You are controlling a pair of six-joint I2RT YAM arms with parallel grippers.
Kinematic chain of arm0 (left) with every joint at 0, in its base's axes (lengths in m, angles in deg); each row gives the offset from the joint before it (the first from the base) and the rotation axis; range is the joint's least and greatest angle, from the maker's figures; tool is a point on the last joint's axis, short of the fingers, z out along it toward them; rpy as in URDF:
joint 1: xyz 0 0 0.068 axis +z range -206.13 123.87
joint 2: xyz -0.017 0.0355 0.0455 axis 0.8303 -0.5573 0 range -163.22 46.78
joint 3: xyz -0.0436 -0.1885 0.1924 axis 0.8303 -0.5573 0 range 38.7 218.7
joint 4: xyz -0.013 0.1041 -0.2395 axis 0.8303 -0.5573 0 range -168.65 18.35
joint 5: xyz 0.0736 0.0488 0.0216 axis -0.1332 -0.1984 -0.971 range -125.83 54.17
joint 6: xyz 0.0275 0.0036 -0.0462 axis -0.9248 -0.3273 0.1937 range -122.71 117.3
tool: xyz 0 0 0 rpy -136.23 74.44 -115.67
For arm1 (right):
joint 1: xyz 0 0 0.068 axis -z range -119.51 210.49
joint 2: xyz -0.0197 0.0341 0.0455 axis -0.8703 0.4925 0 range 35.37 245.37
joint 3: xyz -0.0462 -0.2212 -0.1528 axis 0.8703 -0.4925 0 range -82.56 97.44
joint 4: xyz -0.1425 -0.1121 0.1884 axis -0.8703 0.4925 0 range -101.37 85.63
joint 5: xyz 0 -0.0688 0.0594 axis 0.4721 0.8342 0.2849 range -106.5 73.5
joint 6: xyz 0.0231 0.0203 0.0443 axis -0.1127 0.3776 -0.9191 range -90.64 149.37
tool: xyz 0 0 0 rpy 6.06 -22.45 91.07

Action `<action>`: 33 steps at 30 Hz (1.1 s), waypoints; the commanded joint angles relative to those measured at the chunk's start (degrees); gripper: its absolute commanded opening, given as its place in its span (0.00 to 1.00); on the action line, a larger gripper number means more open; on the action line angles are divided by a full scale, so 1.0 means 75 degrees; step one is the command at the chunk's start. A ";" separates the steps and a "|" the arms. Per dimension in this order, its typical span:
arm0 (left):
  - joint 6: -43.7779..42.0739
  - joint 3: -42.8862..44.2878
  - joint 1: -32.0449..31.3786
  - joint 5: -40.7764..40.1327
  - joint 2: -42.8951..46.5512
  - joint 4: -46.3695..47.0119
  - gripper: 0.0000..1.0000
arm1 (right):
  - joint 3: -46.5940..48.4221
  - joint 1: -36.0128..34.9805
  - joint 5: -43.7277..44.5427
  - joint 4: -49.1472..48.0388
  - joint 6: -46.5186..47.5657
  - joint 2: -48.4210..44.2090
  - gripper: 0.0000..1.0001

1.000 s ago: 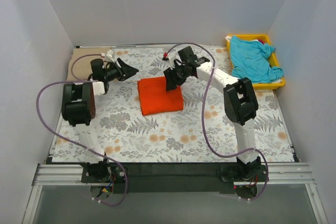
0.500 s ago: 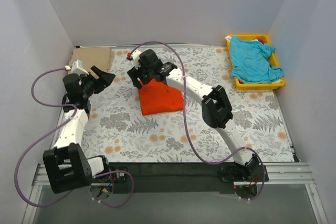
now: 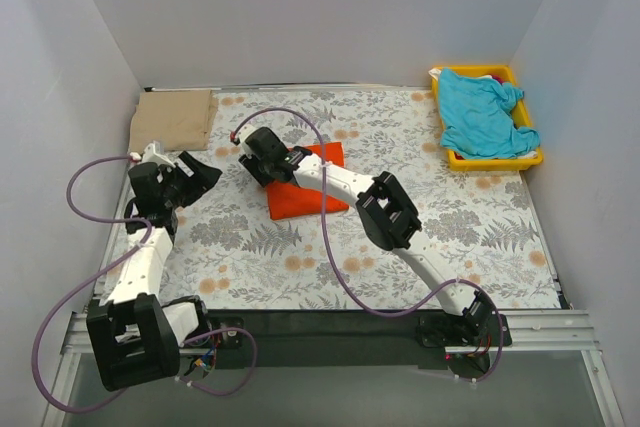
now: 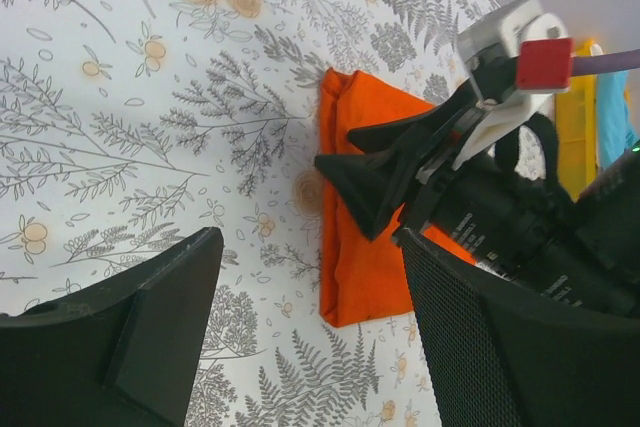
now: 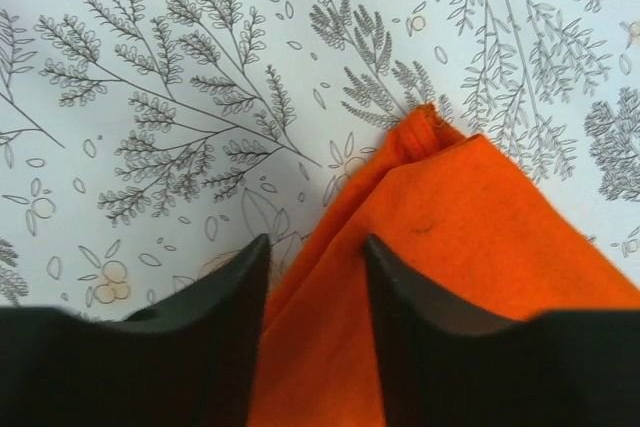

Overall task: Fold and stack the t-shirts
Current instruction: Fold the tshirt

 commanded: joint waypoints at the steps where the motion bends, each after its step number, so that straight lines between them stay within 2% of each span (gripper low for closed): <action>1: -0.0046 -0.0209 -0.0016 -0.0155 -0.0053 -0.0006 0.67 | 0.0086 0.0057 0.0159 -0.0445 -0.0122 0.0080 0.38; 4: 0.0118 -0.0501 -0.0016 -0.0050 -0.0112 0.0076 0.68 | -0.0102 0.0081 0.0054 -0.0445 -0.0286 0.0233 0.36; 6: 0.0118 -0.0770 -0.0004 0.0032 -0.0066 0.0159 0.71 | -0.0149 0.0116 -0.0087 -0.0445 -0.0333 0.0303 0.35; 8: -0.0010 -0.0842 -0.0004 0.0137 -0.0007 0.0474 0.72 | -0.0126 0.0128 -0.0157 -0.0445 -0.0275 0.0338 0.28; 11: 0.0012 -0.0970 -0.0016 0.0617 -0.0042 0.0603 0.73 | -0.0067 0.0151 -0.0181 -0.0433 -0.0251 0.0408 0.25; 12: 0.0048 -0.1017 -0.0016 0.0711 -0.0076 0.0627 0.73 | -0.0056 0.0163 -0.0181 -0.0433 -0.0240 0.0409 0.18; 14: 0.0164 -0.1216 -0.0004 0.0806 -0.0194 0.0767 0.73 | -0.0055 0.0186 -0.0205 -0.0410 -0.0263 0.0397 0.12; 15: 0.0235 -0.1263 -0.0016 0.0818 -0.0252 0.0826 0.74 | -0.0044 0.0198 -0.0228 -0.0386 -0.0251 0.0386 0.02; 18: 0.0387 -0.1381 -0.0027 0.1052 -0.0591 0.1166 0.74 | -0.0032 0.0245 -0.0426 -0.0339 -0.0345 0.0140 0.01; 25: 0.0563 -0.1556 -0.0472 0.1064 -0.1353 0.2091 0.74 | -0.0137 0.0549 -0.1738 -0.0561 -0.0813 -0.0774 0.01; 28: 0.0645 -0.1720 -0.0859 0.0923 -0.1716 0.2770 0.75 | -0.0266 0.0702 -0.2137 -0.0632 -0.1012 -0.1020 0.01; 33: 0.0903 -0.1721 -0.1199 0.1274 -0.2595 0.4328 0.76 | -0.0465 0.0831 -0.2478 -0.0667 -0.1200 -0.1173 0.01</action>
